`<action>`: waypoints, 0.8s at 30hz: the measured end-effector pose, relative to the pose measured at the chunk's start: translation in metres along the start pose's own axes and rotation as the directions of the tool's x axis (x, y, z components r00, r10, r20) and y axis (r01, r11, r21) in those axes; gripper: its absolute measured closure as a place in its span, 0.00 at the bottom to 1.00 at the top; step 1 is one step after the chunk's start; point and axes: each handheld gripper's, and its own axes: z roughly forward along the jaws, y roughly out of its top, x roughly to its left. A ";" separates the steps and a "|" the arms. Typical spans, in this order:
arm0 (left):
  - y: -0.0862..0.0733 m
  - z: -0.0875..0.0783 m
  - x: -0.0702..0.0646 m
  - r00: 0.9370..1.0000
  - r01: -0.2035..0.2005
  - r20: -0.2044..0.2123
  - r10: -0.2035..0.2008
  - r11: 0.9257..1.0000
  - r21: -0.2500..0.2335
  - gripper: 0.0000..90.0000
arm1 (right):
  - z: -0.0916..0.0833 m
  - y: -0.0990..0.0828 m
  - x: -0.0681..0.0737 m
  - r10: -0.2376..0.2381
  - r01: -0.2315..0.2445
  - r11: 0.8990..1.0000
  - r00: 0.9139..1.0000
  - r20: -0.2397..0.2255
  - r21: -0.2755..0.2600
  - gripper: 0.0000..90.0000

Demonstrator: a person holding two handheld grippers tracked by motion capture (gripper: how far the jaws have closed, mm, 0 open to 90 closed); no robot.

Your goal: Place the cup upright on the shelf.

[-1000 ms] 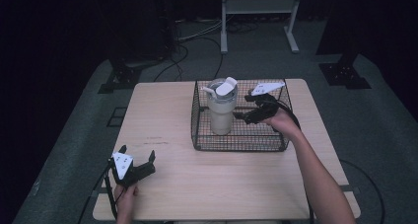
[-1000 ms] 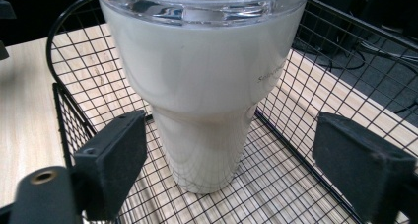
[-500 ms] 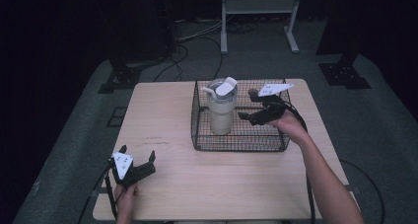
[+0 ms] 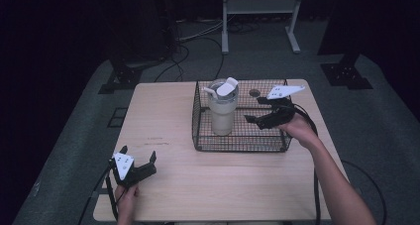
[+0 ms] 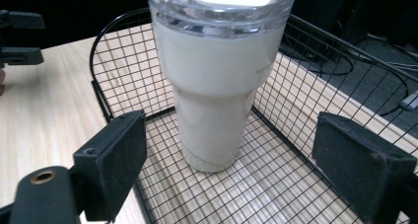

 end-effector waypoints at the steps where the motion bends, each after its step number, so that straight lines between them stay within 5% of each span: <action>1: 0.000 0.000 0.000 1.000 -0.002 0.000 0.002 1.000 0.000 0.00 | -0.001 -0.001 0.001 -0.006 0.006 1.000 1.000 -0.001 0.003 0.14; 24: 0.000 0.000 -0.001 1.000 -0.007 -0.002 0.007 1.000 0.005 0.00 | -0.024 -0.024 0.018 -0.026 0.026 1.000 0.999 -0.024 0.006 0.14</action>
